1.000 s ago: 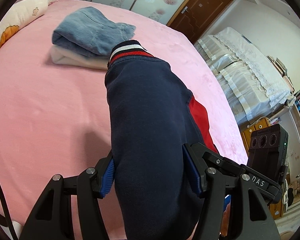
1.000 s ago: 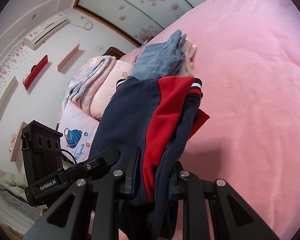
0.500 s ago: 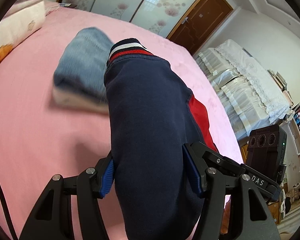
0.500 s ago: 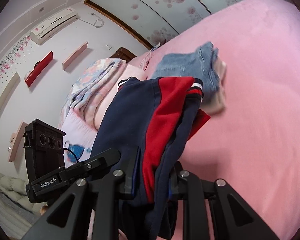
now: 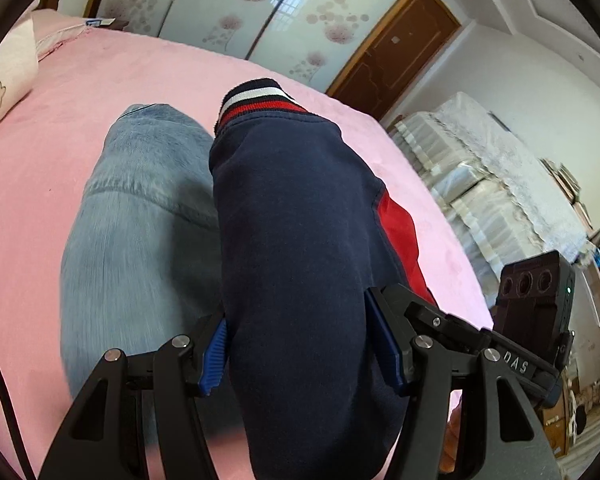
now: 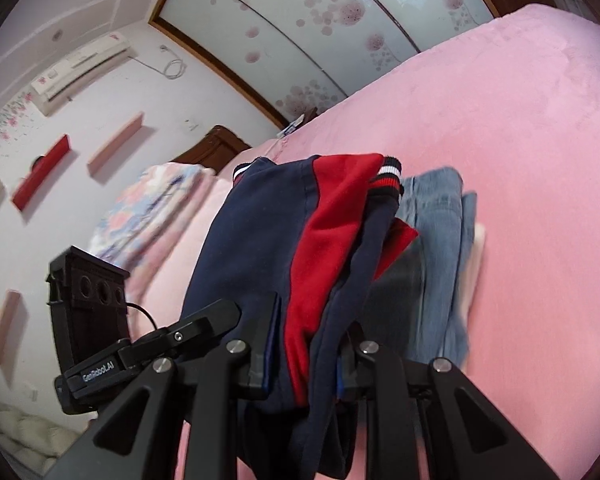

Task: Fold large clothes
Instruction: 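Lower the jacket onto the folded jeans stack and open both grippers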

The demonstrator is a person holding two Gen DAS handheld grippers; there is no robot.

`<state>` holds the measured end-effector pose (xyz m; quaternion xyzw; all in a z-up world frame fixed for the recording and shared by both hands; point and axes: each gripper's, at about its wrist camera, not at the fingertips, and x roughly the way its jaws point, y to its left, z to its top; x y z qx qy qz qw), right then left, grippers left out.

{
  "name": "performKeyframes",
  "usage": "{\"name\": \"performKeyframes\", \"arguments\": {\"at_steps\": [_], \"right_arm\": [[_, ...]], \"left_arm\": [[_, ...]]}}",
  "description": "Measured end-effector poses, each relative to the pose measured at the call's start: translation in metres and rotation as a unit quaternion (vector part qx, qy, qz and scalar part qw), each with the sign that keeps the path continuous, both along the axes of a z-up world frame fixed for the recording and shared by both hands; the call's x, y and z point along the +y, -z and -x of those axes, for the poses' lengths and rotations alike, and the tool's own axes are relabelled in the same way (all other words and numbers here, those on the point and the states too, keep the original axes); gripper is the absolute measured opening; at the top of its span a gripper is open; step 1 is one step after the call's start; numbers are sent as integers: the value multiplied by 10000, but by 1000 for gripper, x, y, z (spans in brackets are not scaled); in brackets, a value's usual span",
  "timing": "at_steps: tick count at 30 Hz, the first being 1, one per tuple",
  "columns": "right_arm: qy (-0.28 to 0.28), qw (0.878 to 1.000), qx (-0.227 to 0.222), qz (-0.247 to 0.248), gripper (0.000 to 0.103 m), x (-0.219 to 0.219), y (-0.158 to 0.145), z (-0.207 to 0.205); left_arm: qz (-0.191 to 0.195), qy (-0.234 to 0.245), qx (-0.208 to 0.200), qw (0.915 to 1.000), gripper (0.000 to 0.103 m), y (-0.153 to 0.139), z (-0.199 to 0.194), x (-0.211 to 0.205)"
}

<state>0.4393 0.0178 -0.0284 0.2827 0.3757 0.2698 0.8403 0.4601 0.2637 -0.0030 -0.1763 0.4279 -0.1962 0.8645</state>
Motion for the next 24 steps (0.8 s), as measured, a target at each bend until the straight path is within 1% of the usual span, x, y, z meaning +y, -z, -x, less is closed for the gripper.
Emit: {"name": "performKeyframes", "arguments": {"at_steps": [3,5,7,9,11,13,15,18,20,24], "right_arm": [[82,9998,150,48,21,7,24,-27],[14,9995,248,192,21,13,41,-38],[-4,9991,265,328,22,18,51,-43],[26,9986,235,476,22,20,53,-43],[48,9980,219,589,23,22,51,-41],[105,9963,223,819,34,24,44,-38],[125,9945,226,1018,39,26,35,-33],[154,9937,245,1079,40,21,22,-23],[183,9928,232,1158,40,17,12,-14],[160,9913,119,1297,40,11,-12,13]], "left_arm": [[-146,-30,102,9998,61,22,-31,2],[-262,-101,175,9995,62,37,-44,4],[-583,-84,40,9983,62,46,-46,-1],[-744,-89,-68,9972,62,48,-46,-5],[-786,-87,-77,9968,62,48,-47,-7],[-782,-117,3,9969,63,47,-46,-9],[-843,-230,79,9961,65,44,-40,-13],[-1028,-404,171,9937,66,37,-34,-17],[-1145,-471,142,9922,70,30,-22,-20],[-1193,-488,76,9916,71,7,4,-27]]}}
